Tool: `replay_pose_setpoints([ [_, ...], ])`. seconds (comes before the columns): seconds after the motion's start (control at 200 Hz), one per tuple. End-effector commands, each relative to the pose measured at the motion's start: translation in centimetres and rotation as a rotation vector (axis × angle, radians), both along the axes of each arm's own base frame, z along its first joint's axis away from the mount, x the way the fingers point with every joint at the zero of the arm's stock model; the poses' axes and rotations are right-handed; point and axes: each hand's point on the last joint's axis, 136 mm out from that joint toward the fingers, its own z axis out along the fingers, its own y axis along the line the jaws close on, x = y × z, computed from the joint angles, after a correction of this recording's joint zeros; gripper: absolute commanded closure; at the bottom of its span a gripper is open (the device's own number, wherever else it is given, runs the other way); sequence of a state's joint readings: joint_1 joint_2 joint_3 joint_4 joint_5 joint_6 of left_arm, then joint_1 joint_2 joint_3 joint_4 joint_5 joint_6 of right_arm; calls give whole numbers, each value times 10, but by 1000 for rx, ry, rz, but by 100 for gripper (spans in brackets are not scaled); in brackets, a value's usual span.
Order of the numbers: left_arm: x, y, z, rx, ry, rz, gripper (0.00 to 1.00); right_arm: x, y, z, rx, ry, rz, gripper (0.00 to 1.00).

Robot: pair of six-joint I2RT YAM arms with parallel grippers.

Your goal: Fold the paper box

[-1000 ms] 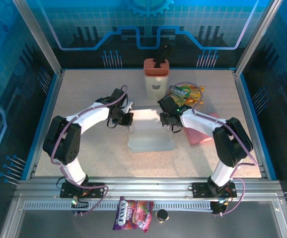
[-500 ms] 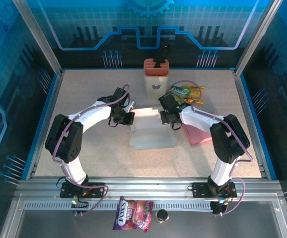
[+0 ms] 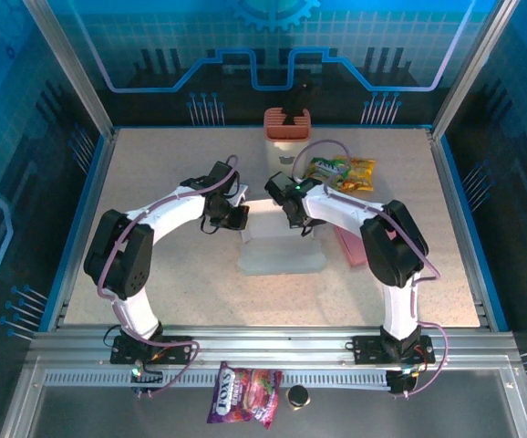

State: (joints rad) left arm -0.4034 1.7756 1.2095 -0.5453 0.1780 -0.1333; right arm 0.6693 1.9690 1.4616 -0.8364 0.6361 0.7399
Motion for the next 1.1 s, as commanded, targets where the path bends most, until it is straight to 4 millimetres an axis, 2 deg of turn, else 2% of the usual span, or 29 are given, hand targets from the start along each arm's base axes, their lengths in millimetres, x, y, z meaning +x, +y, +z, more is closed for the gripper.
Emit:
replay_pose_setpoints([
  [0.0, -11, 1, -17, 22, 75, 7, 100, -15, -16, 2, -120, 52, -44, 100],
  [0.225, -14, 1, -20, 16, 80, 14, 100, -11, 9, 6, 8, -2, 15, 100],
  [0.345, -13, 2, -21, 13, 78, 25, 100, -12, 9, 10, 32, -9, 20, 100],
  [0.73, -9, 5, -26, 9, 53, 84, 100, -19, 8, 3, 75, 2, 83, 100],
  [0.895, -6, 4, -30, -8, 33, 96, 90, -20, 9, 0, 96, 13, 127, 100],
  [1.096, -3, 6, -21, 2, 8, 99, 88, -21, 4, -1, 92, 20, 137, 100],
])
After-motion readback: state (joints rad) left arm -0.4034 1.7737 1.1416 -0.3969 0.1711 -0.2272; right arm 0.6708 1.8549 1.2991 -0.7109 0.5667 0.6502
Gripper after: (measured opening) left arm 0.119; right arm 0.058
